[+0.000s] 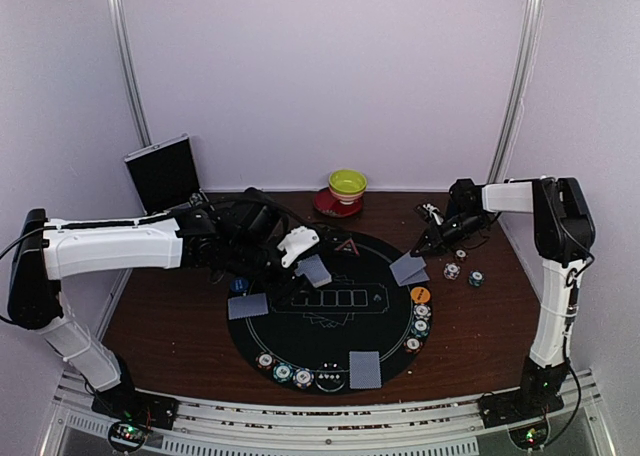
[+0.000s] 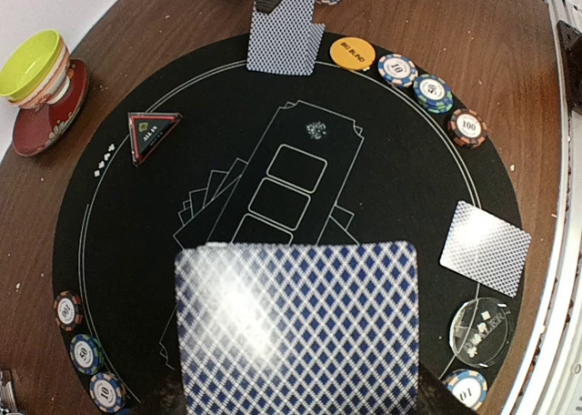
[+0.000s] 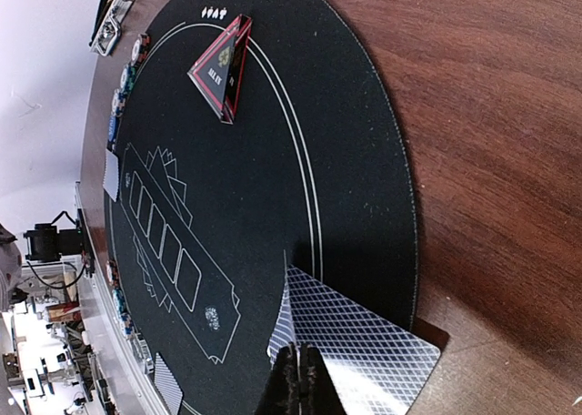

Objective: Distribute texas hold em gaming equipment
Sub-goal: Distribute the poker card in the big blind area.

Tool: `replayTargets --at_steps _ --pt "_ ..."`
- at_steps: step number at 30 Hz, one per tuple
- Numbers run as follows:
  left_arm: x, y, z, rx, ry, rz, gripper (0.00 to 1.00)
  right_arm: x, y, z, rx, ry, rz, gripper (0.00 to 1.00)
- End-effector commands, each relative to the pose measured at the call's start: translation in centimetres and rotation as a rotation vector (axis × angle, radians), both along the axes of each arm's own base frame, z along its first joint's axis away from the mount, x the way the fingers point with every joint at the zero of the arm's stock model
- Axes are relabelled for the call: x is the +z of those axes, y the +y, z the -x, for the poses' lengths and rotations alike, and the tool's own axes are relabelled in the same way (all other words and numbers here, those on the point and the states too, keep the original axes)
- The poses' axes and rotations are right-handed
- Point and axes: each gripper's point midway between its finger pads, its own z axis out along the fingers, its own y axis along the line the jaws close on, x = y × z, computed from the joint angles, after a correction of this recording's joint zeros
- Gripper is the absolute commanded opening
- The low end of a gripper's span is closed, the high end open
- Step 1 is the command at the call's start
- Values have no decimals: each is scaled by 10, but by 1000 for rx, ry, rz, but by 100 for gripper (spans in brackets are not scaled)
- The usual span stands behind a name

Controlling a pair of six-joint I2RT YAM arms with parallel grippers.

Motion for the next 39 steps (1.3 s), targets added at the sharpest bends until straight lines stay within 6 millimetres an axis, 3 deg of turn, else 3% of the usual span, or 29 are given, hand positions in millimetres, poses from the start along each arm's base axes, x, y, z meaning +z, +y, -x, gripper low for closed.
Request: replayTargets --at_steps 1,4,18,25,30,33,39 --pt "15 -8 0 -8 -29 60 62 -5 -4 -4 -9 -3 23 0" --pt "15 -8 -1 -8 -31 61 62 -8 -5 -2 -4 6 34 0" --pt "17 -8 0 -10 -28 67 62 -14 -18 -2 -22 -6 114 18" --pt "16 -9 0 -11 -25 64 62 -7 -34 -16 -91 -92 216 28" --pt "16 -9 1 -12 -24 65 62 19 -40 -24 -129 -176 244 46" --pt "17 -9 0 -12 -26 67 62 41 -35 -25 -135 -216 212 51" --pt "17 -10 0 -13 -24 69 62 94 16 -6 -34 -269 44 55"
